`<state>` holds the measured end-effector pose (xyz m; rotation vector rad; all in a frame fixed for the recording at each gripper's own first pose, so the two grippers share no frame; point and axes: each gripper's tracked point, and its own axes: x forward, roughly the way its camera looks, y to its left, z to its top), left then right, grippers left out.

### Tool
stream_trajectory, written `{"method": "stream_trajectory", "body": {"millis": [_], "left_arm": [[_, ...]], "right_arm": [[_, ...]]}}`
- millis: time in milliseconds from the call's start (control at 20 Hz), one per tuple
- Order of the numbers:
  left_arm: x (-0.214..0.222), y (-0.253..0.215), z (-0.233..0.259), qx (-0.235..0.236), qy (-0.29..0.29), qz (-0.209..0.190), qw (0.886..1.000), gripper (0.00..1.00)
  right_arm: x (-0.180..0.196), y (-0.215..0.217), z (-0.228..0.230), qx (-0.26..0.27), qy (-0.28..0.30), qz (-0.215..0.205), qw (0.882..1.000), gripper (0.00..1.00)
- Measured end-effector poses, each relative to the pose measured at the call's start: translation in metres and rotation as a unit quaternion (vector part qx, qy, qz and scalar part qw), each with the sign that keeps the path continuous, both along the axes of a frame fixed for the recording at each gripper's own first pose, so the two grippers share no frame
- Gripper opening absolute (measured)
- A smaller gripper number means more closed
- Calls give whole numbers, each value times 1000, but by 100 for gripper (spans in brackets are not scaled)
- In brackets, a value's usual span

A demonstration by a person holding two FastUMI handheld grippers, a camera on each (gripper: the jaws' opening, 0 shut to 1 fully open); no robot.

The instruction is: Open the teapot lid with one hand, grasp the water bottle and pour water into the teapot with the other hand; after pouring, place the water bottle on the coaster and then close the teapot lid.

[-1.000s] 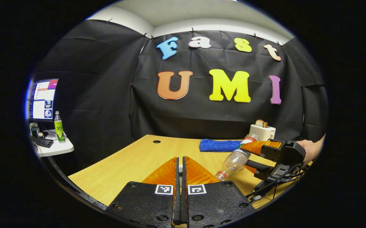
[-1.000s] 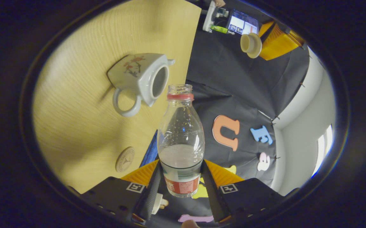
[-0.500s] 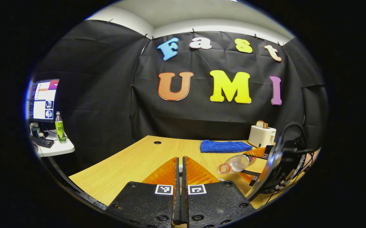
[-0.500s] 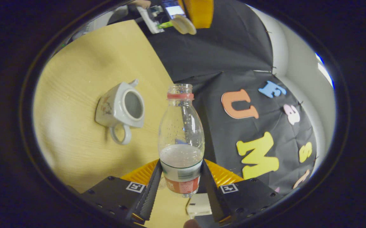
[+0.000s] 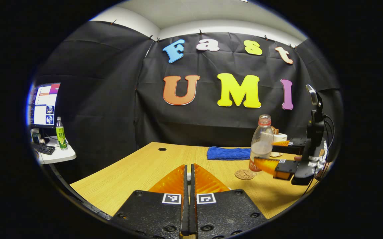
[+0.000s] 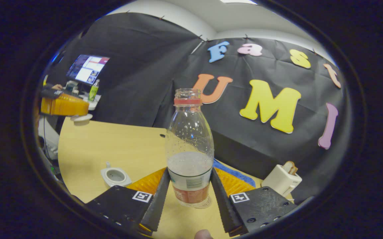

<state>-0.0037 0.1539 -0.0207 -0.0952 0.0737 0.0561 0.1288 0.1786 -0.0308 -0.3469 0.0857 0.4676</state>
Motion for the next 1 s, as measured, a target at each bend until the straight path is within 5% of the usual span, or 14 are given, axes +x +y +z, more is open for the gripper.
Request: {"method": "stream_trajectory", "body": {"millis": [300,650,1000], "left_arm": [[0,-2,1,1,-1,-1,1000,3],[1,0,0,7,-1,2,1000,3],[1,-1,-2,10,3,3,1000,3]], "right_arm": [[58,-20,-17,116,70,-38,990,71],[98,-28,-68,112,117,-68,985,70],[98,-24,-74,99,112,-69,986,76]]}}
